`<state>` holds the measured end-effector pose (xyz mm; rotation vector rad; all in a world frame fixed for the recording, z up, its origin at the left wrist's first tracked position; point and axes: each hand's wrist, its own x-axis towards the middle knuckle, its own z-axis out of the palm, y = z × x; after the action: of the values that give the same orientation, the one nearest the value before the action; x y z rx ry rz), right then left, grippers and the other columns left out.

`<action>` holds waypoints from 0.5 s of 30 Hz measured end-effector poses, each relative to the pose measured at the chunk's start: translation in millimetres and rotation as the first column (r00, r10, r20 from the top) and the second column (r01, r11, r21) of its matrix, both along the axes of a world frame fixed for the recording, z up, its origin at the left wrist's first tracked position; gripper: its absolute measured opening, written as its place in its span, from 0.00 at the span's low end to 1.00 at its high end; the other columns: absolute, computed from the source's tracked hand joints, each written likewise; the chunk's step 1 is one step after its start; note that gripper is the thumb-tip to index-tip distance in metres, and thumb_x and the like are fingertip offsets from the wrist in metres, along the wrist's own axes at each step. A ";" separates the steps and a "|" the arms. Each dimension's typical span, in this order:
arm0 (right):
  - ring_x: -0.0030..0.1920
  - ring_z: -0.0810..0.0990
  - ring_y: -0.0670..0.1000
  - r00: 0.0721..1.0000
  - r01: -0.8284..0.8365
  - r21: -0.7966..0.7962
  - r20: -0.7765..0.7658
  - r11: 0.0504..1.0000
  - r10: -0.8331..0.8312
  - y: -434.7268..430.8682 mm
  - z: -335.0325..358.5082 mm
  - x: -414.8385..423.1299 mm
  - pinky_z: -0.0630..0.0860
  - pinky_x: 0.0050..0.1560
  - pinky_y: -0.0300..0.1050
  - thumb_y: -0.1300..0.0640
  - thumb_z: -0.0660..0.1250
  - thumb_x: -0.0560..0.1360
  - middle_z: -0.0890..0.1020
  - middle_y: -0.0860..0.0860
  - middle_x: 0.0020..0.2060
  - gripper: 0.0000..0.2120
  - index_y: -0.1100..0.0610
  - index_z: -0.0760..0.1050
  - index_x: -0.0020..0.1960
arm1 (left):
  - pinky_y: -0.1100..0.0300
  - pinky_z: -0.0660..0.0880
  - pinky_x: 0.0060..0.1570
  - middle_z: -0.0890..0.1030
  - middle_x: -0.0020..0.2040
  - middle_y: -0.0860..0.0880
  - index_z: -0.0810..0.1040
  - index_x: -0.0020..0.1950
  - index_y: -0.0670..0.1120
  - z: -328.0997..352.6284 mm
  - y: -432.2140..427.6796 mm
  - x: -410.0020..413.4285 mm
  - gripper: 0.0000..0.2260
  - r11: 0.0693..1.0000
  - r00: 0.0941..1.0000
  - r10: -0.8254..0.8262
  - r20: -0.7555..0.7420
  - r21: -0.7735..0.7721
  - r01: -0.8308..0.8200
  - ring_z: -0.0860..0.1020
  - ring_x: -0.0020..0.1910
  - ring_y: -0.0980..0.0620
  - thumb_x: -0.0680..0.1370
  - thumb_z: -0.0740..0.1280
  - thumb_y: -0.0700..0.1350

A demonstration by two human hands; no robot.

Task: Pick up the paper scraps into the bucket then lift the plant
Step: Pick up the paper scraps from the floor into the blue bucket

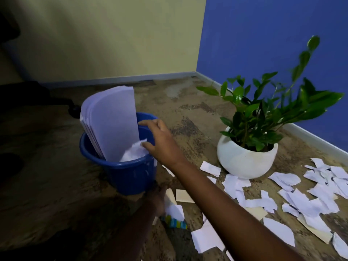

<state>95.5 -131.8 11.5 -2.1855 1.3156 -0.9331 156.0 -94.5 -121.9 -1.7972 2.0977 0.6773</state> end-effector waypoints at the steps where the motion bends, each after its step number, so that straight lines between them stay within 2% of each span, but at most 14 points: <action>1: 0.65 0.70 0.52 1.000 0.005 -0.014 0.025 1.000 -0.004 -0.1 -2.4 -6.1 0.69 0.60 0.40 0.62 0.66 0.75 0.69 0.54 0.64 0.22 0.52 0.69 0.68 | 0.50 0.55 0.76 0.51 0.79 0.43 0.46 0.78 0.46 -2.0 1.1 1.5 0.36 1.000 0.999 -0.029 0.044 -0.005 0.029 0.52 0.78 0.44 0.78 0.64 0.47; 4: 0.61 0.72 0.49 0.987 0.099 -0.081 0.135 0.992 -0.088 4.1 -20.1 -28.7 0.69 0.54 0.33 0.61 0.64 0.76 0.71 0.52 0.62 0.16 0.53 0.72 0.63 | 0.53 0.56 0.77 0.56 0.78 0.45 0.51 0.78 0.46 -8.0 6.7 4.7 0.33 0.994 0.990 -0.049 0.134 -0.091 0.062 0.56 0.77 0.46 0.78 0.65 0.45; 6: 0.59 0.73 0.48 0.975 0.174 -0.044 0.145 0.984 -0.166 9.1 -46.1 -44.7 0.68 0.51 0.32 0.60 0.63 0.77 0.73 0.52 0.61 0.13 0.55 0.73 0.61 | 0.55 0.55 0.76 0.57 0.78 0.44 0.52 0.77 0.44 -10.4 8.8 5.0 0.32 0.983 0.976 -0.070 0.206 -0.152 0.103 0.56 0.77 0.46 0.78 0.65 0.45; 8: 0.62 0.72 0.51 0.976 0.210 0.066 -0.073 0.975 -0.205 13.5 -80.1 -62.1 0.69 0.56 0.38 0.59 0.62 0.77 0.73 0.54 0.63 0.14 0.55 0.72 0.63 | 0.54 0.56 0.76 0.57 0.78 0.43 0.53 0.77 0.43 -11.3 7.5 3.1 0.32 0.977 0.955 -0.085 0.285 -0.163 0.136 0.56 0.77 0.45 0.78 0.65 0.46; 11: 0.69 0.67 0.54 0.883 0.193 0.283 -0.467 0.939 -0.041 22.1 -126.5 -84.3 0.67 0.67 0.46 0.56 0.63 0.77 0.68 0.54 0.69 0.22 0.56 0.66 0.70 | 0.52 0.58 0.75 0.57 0.77 0.42 0.53 0.77 0.44 -13.6 3.9 0.8 0.34 0.981 0.938 -0.089 0.335 -0.133 0.140 0.57 0.76 0.44 0.77 0.67 0.48; 13: 0.71 0.65 0.56 0.807 0.229 0.350 -0.590 0.908 0.023 28.2 -145.3 -93.1 0.66 0.70 0.50 0.53 0.64 0.76 0.66 0.55 0.71 0.27 0.55 0.62 0.73 | 0.51 0.58 0.75 0.57 0.77 0.43 0.53 0.77 0.45 -15.6 5.8 1.7 0.36 0.988 0.951 -0.045 0.305 -0.126 0.087 0.57 0.76 0.43 0.76 0.68 0.49; 15: 0.70 0.64 0.57 0.762 0.261 0.362 -0.646 0.895 0.039 31.8 -156.2 -96.1 0.64 0.71 0.50 0.52 0.65 0.76 0.66 0.56 0.71 0.29 0.56 0.61 0.73 | 0.53 0.59 0.75 0.56 0.77 0.44 0.54 0.77 0.46 -19.1 8.7 5.2 0.35 0.990 0.976 0.057 0.212 -0.141 -0.027 0.58 0.76 0.45 0.75 0.69 0.49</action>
<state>-0.6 -100.1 -144.7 -2.1306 1.7624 0.1479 161.2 -85.7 -141.0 -1.8980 2.0086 0.3360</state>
